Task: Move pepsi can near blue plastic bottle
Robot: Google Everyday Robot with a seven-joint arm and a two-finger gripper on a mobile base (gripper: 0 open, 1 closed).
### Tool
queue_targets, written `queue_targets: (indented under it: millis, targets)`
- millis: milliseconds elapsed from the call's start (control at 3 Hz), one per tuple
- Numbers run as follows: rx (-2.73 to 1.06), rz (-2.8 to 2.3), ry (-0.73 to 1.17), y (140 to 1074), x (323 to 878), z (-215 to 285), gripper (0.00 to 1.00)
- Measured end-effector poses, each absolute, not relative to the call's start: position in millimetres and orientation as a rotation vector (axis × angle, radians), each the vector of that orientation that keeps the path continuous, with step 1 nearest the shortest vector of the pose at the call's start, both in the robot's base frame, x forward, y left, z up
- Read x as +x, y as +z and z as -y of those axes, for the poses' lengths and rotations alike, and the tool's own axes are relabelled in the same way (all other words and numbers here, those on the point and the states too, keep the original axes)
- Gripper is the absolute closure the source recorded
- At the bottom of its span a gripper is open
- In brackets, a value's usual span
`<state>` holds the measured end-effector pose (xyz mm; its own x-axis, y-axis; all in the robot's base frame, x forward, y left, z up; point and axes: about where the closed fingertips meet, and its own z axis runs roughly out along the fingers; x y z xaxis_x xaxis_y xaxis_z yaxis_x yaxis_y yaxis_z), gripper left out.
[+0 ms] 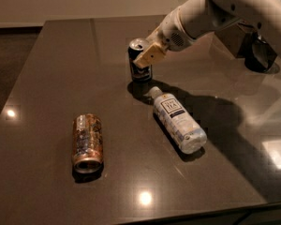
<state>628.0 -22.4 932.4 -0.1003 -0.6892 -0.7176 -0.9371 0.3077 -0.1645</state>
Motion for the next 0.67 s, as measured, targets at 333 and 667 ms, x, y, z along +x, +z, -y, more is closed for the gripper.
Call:
queue_targets:
  millis: [333, 667]
  targets:
    - [-1.47, -1.847, 0.451, 930, 614, 28, 1.0]
    - [-1.454, -1.856, 0.484, 925, 608, 39, 0.72]
